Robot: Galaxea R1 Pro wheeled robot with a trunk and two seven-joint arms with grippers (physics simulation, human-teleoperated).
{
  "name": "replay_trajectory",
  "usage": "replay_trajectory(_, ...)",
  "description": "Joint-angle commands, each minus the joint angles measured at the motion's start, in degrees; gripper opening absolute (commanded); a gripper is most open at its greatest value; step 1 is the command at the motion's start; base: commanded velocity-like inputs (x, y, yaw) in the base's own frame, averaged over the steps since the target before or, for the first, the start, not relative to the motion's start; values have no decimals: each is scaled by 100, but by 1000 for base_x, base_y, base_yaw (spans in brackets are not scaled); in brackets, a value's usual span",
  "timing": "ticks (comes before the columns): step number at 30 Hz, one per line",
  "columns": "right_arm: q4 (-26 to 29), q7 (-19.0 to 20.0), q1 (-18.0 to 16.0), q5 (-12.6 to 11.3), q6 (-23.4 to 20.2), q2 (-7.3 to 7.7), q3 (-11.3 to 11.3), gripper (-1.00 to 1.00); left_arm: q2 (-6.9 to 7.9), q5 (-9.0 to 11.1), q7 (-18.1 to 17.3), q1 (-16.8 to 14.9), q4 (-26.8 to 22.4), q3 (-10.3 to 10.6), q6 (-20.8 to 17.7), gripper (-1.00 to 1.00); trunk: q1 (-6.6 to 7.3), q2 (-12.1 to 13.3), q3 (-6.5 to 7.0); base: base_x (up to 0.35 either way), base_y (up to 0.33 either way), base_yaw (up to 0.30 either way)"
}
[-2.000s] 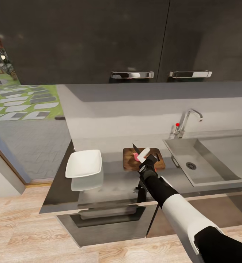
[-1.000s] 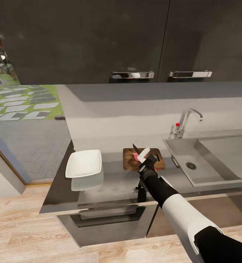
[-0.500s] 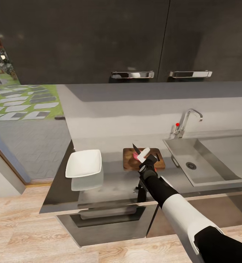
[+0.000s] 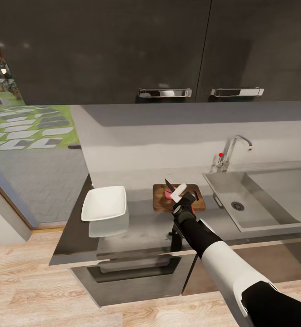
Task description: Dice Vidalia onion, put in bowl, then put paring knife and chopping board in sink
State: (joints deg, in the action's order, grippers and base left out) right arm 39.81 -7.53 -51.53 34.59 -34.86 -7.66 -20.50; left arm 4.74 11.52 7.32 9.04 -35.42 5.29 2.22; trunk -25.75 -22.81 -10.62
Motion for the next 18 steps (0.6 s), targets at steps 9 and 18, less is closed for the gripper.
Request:
replay_trajectory(9, 0, -21, -6, 4, -39, -2, -24, -100, 9, 60, 50, 1, -9, 45, 15, 100, -4, -11, -10, 0, 0, 0)
replay_trajectory(18, 0, -21, -7, 4, -39, -3, -24, -100, 9, 58, 50, 1, -9, 49, 15, 100, -4, -11, -10, 0, 0, 0)
